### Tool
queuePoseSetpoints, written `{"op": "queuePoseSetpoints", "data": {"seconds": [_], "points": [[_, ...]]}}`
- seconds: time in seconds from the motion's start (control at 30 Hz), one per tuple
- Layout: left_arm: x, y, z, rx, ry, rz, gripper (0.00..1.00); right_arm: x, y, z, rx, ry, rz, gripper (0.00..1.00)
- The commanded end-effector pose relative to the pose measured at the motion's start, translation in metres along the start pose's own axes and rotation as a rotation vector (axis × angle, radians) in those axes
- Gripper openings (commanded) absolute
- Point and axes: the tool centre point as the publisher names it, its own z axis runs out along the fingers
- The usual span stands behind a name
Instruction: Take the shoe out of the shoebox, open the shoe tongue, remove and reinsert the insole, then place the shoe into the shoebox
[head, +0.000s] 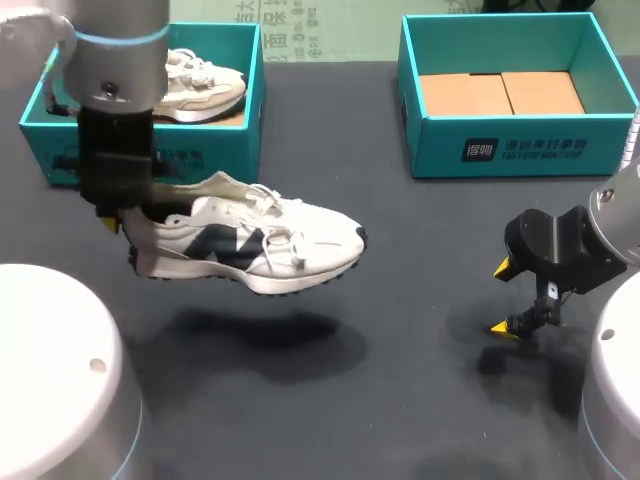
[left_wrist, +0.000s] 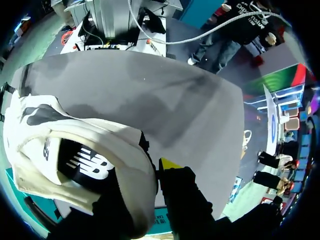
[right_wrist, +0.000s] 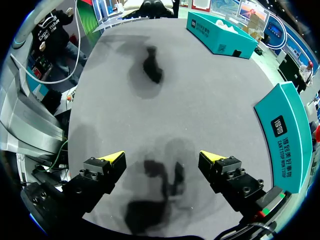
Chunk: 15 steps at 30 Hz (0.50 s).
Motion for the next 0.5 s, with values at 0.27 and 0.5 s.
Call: {"op": "queuePoseSetpoints", "data": {"seconds": [0.27,0.5], "points": [[-0.068,-0.009,0.038,-0.075,0.038,-0.064,0.0,0.002,0.0,0.0,0.001,-0.003,0.0,1.0],[-0.092,-0.005,0.062,-0.116,0.025,-0.069,0.0,0.002,0.0,0.0,0.001,-0.003,0.0,1.0]]}}
